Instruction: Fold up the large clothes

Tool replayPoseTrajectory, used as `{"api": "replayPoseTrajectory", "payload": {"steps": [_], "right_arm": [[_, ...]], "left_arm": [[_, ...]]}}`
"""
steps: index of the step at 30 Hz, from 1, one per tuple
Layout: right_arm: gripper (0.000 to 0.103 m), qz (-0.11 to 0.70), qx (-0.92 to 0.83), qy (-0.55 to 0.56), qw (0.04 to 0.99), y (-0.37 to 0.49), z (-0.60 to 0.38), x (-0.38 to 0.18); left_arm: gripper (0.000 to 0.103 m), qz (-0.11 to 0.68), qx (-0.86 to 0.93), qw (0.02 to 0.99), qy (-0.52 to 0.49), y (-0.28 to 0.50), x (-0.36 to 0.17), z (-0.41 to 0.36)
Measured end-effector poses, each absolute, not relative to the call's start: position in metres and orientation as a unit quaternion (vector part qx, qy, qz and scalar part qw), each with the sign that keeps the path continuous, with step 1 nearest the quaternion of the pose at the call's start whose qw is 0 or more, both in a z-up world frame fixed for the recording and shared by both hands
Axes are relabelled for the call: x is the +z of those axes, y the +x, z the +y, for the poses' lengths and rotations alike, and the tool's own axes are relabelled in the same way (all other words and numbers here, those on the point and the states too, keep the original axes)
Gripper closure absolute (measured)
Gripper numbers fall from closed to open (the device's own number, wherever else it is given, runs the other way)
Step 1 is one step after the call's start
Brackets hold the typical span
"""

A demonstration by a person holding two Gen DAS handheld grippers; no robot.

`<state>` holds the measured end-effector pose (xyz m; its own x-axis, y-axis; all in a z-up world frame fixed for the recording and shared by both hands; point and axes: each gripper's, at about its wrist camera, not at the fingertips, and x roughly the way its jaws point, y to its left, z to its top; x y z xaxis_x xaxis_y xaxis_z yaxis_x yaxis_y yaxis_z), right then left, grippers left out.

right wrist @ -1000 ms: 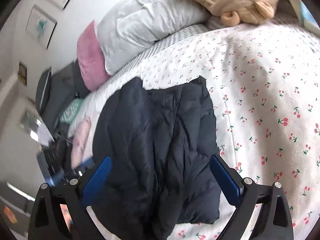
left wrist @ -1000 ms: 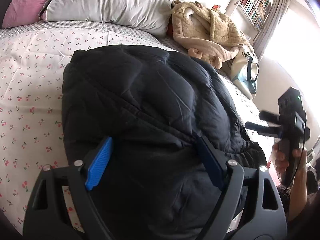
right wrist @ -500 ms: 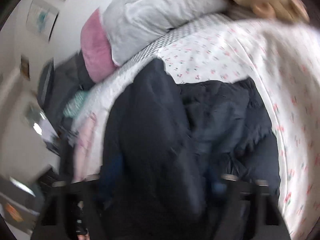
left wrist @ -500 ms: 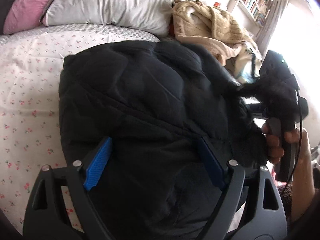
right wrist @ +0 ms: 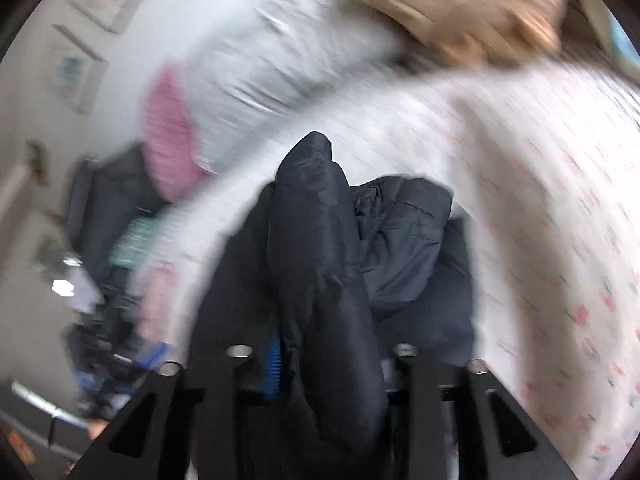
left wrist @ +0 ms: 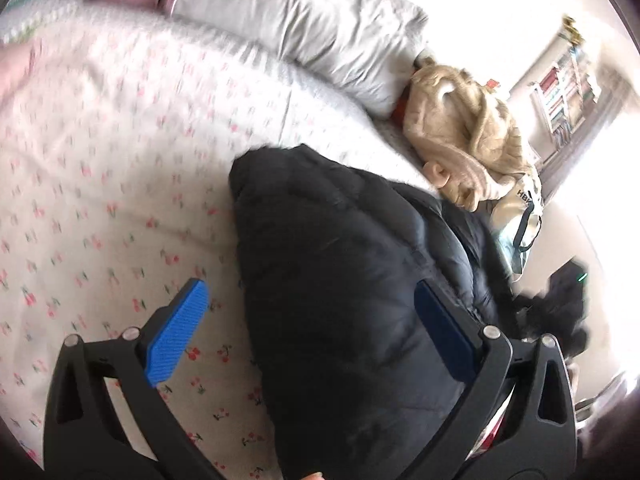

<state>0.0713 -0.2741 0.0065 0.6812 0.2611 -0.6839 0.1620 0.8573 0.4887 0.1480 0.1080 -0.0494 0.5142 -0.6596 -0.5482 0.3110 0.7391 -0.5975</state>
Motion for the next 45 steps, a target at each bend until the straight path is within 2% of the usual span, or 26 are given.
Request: {"api": "replayPoseTrajectory", "payload": {"steps": [2, 6, 12, 16, 18, 21, 25, 28, 31, 33, 38, 42, 45], "right_arm": [[0.015, 0.449, -0.003, 0.279, 0.849, 0.075, -0.288, -0.025], [0.013, 0.473, 0.019, 0.35, 0.808, 0.068, -0.308, -0.039], [0.012, 0.439, 0.071, 0.385, 0.809, 0.052, -0.319, -0.028], [0.011, 0.481, 0.076, 0.418, 0.767, 0.062, -0.325, -0.059], [0.004, 0.491, 0.086, 0.445, 0.744, 0.065, -0.328, -0.076], [0.003, 0.484, 0.107, 0.491, 0.716, 0.069, -0.33, -0.098], [0.004, 0.48, 0.125, 0.481, 0.723, 0.073, -0.32, -0.097], [0.018, 0.47, 0.141, 0.486, 0.723, 0.075, -0.318, -0.097], [0.035, 0.446, 0.147, 0.498, 0.729, 0.072, -0.318, -0.089], [0.049, 0.427, 0.156, 0.504, 0.734, 0.07, -0.316, -0.082], [0.059, 0.391, 0.173, 0.488, 0.761, 0.064, -0.308, -0.057], [0.064, 0.343, 0.187, 0.469, 0.792, 0.048, -0.314, -0.022], [0.064, 0.3, 0.181, 0.46, 0.816, 0.029, -0.33, 0.004]], "left_arm": [[0.001, 0.421, -0.295, 0.828, -0.226, 0.153, -0.059, 0.102], [0.001, 0.48, -0.326, 0.781, -0.232, 0.159, -0.077, 0.085], [0.001, 0.501, -0.347, 0.741, -0.282, 0.159, -0.091, 0.093], [0.0, 0.546, -0.353, 0.698, -0.299, 0.16, -0.121, 0.087], [0.0, 0.558, -0.362, 0.672, -0.326, 0.159, -0.134, 0.085], [0.0, 0.574, -0.369, 0.626, -0.378, 0.156, -0.158, 0.082], [0.0, 0.567, -0.372, 0.631, -0.376, 0.153, -0.156, 0.079], [0.0, 0.557, -0.361, 0.657, -0.359, 0.149, -0.145, 0.076], [0.01, 0.53, -0.346, 0.7, -0.331, 0.143, -0.124, 0.076], [0.021, 0.509, -0.339, 0.725, -0.316, 0.139, -0.109, 0.077], [0.031, 0.459, -0.333, 0.771, -0.291, 0.128, -0.07, 0.076], [0.034, 0.413, -0.348, 0.797, -0.271, 0.121, -0.03, 0.063], [0.035, 0.381, -0.374, 0.809, -0.245, 0.12, -0.003, 0.039]]}}
